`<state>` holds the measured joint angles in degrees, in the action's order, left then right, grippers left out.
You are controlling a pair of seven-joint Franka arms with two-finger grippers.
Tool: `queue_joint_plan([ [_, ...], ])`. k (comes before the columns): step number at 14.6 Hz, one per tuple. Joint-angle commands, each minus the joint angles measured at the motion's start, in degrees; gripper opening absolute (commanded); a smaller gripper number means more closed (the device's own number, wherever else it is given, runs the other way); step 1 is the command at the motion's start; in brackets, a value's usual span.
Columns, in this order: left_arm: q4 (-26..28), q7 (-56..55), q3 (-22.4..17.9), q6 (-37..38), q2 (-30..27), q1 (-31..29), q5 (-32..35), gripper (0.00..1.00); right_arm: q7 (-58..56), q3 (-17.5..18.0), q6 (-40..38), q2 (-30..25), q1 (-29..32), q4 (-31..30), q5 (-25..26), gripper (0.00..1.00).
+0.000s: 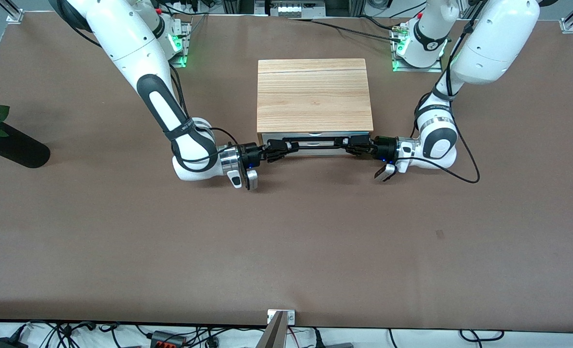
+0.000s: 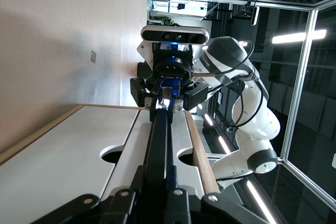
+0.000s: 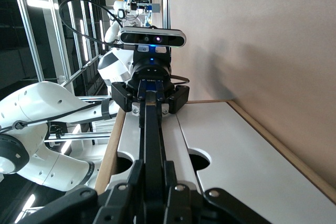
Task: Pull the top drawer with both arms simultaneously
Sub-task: 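Pull the handle outward with both grippers to slide the drawer open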
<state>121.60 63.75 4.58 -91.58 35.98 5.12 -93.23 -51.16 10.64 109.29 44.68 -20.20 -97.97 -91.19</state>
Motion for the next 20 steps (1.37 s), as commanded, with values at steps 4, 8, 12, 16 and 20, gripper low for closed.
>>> queue_joint_plan([
  [4,-6.5,-2.1,-0.2,-0.6,5.3,0.1,0.2,0.01,0.7,0.4,-1.5,1.2,1.4,5.3,-2.0,0.08],
  [8,-10.4,-5.1,-0.8,-0.6,6.4,0.1,0.4,0.01,0.6,0.4,1.1,3.2,1.6,8.9,-2.6,0.08],
  [12,-14.1,-6.6,-1.6,-0.6,8.3,-0.1,0.5,0.01,-1.5,0.3,3.4,4.6,1.7,11.3,-6.9,0.08],
  [16,-17.3,-8.1,-2.4,-0.6,9.4,-0.2,0.9,0.01,-1.9,0.4,3.4,4.7,2.9,11.9,-8.0,0.08],
  [20,-17.3,-8.1,-2.5,-0.6,9.5,-0.2,0.9,0.11,-3.3,0.3,3.4,4.7,2.8,11.9,-9.8,0.10],
])
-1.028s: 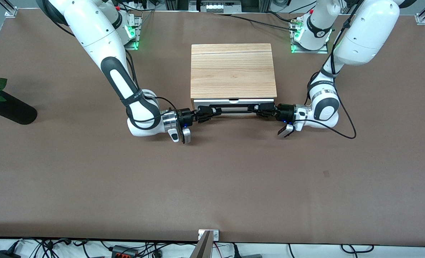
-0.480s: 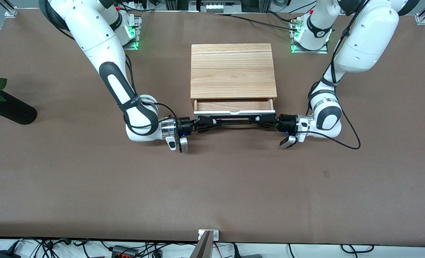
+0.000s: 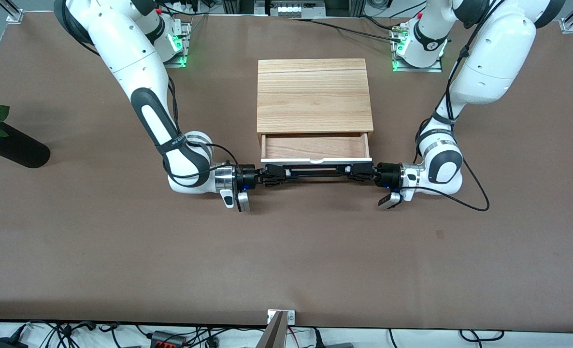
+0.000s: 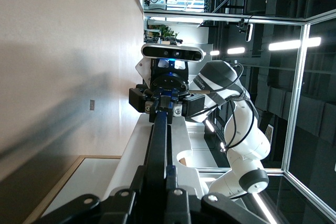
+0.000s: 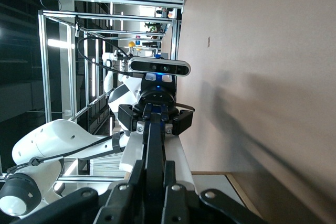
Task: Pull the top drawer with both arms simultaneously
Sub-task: 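Pull the handle outward with both grippers to slide the drawer open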
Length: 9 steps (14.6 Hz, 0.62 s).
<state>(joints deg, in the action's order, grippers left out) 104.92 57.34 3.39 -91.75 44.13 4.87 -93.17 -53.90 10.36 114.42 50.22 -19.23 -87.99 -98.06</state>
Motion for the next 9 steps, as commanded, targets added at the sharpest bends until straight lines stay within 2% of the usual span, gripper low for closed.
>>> queue_joint_plan([
  [1,-0.7,-1.8,-1.3,-0.4,1.6,0.1,0.8,0.36,-0.6,0.6,-1.8,-0.9,1.8,1.9,-2.9,0.13],
  [2,-0.7,-1.8,-1.3,-0.4,1.8,0.1,0.8,0.87,-0.6,0.6,-1.7,-0.9,1.8,1.9,-2.9,0.36],
  [3,-0.6,-1.0,-1.3,-0.4,1.8,0.1,0.8,1.00,-0.5,0.6,-1.7,-0.9,1.7,1.9,-2.9,0.65],
  [4,-0.5,-1.1,-1.3,-0.4,1.8,0.1,0.8,1.00,-0.3,0.6,-1.7,-0.9,1.8,1.9,-2.9,0.71],
  [9,-0.5,-1.6,-1.3,-0.2,1.8,0.1,0.8,1.00,1.2,0.3,-1.0,-1.0,2.3,2.1,-3.0,0.74],
])
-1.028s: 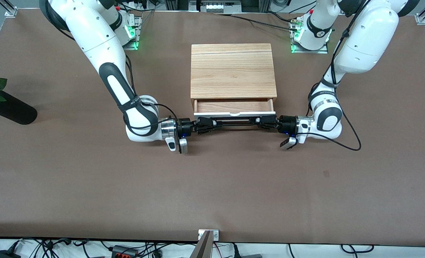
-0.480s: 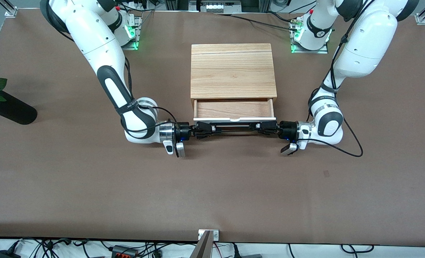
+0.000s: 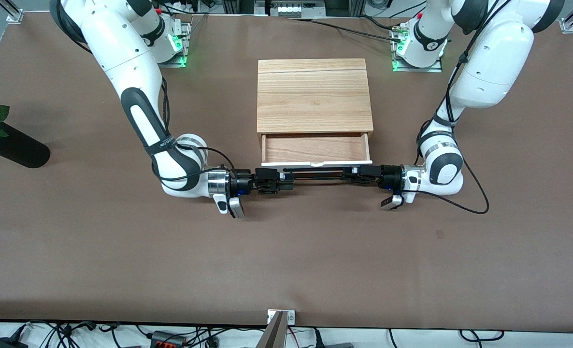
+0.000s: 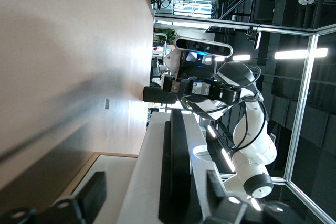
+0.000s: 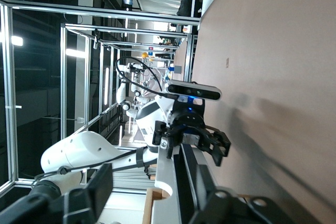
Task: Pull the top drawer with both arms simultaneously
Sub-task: 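Open both grippers and draw them back from the handle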
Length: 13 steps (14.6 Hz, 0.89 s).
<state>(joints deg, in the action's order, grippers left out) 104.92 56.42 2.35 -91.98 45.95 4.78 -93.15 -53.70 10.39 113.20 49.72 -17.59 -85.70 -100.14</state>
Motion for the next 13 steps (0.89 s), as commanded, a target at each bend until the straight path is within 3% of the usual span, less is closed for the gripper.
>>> queue_joint_plan([
  [1,-0.5,-0.8,-0.2,0.0,-0.1,0.1,0.8,1.00,1.8,0.2,0.7,-0.4,0.8,-0.1,-0.9,0.74],
  [4,-0.5,-1.0,-0.2,0.2,-0.5,-0.1,0.8,1.00,5.7,-1.4,1.1,-1.0,1.3,0.2,-0.8,0.74],
  [6,-0.8,-1.8,-0.2,0.5,-0.9,-0.8,0.8,1.00,15.2,-3.4,1.2,-1.0,1.2,3.7,0.3,0.74],
  [9,-2.7,-6.6,-0.5,0.5,-3.1,-2.0,1.4,1.00,29.2,-6.0,0.5,-1.0,1.5,6.4,7.0,0.76],
  [13,-12.7,-18.5,-0.9,0.4,-5.2,-5.0,19.7,1.00,35.3,-8.1,2.7,-1.2,1.8,7.8,12.9,0.80],
])
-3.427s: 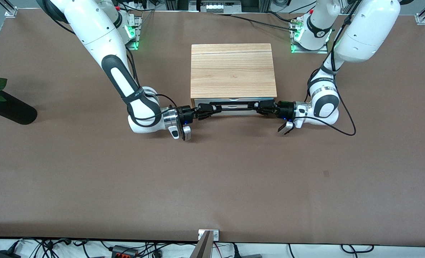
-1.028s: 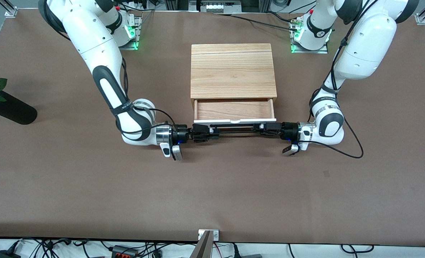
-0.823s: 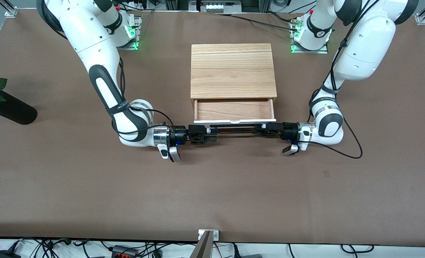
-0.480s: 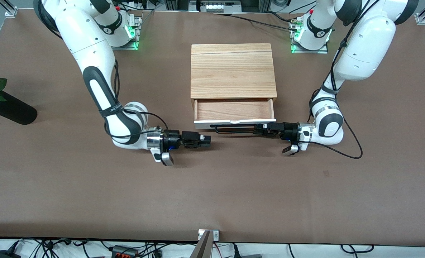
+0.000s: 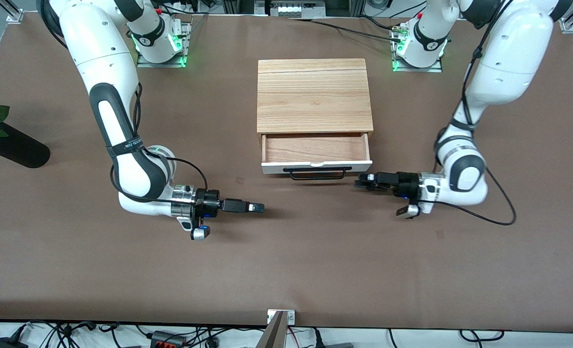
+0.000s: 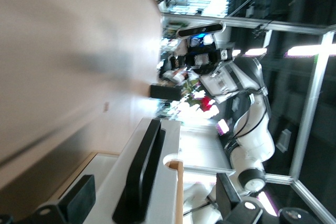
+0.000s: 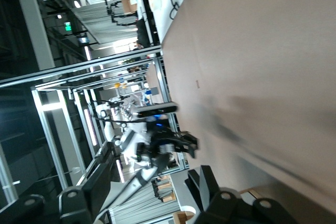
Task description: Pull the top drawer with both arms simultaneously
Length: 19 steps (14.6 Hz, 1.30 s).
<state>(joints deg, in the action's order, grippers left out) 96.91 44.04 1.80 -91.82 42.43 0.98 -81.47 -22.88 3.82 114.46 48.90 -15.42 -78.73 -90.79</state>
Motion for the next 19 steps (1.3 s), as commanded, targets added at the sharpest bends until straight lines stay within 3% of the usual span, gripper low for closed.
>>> queue_joint_plan([
  [1,-7.2,-8.9,-0.3,0.2,-2.2,-1.4,12.2,1.00,7.7,-2.0,2.2,-0.4,-0.4,1.5,6.0,0.81],
  [3,-11.0,-15.2,-0.3,0.2,-3.2,-1.7,22.1,1.00,16.5,-2.9,2.3,-0.5,0.1,4.0,12.8,0.86],
  [7,-13.7,-26.5,-0.3,0.4,-5.4,-1.9,42.7,1.00,31.2,-7.9,1.6,-1.1,0.0,7.8,24.5,0.97],
  [9,-13.8,-30.4,-0.1,0.3,-6.2,-1.5,53.6,1.00,36.8,-8.7,1.5,-3.4,0.6,7.8,30.9,1.00],
  [12,-15.1,-35.0,0.7,0.4,-7.8,-1.0,68.9,1.00,41.3,-12.9,-7.6,-5.9,0.9,8.0,46.2,1.00],
  [14,-15.0,-40.6,1.2,4.7,-12.7,-0.8,75.1,1.00,41.2,-14.9,-12.4,-8.5,0.2,9.6,57.9,1.00],
  [16,-15.3,-45.1,1.3,10.2,-18.1,0.6,79.6,1.00,41.2,-15.2,-13.1,-9.8,0.9,9.6,64.7,1.00],
  [18,-15.3,-48.1,1.4,14.0,-23.9,1.7,82.1,1.00,41.3,-16.2,-14.7,-12.0,0.1,9.6,74.5,1.00],
  [19,-15.6,-48.8,1.3,15.6,-26.8,3.1,82.2,1.00,41.1,-16.3,-15.3,-13.5,0.7,9.6,75.8,1.00],
])
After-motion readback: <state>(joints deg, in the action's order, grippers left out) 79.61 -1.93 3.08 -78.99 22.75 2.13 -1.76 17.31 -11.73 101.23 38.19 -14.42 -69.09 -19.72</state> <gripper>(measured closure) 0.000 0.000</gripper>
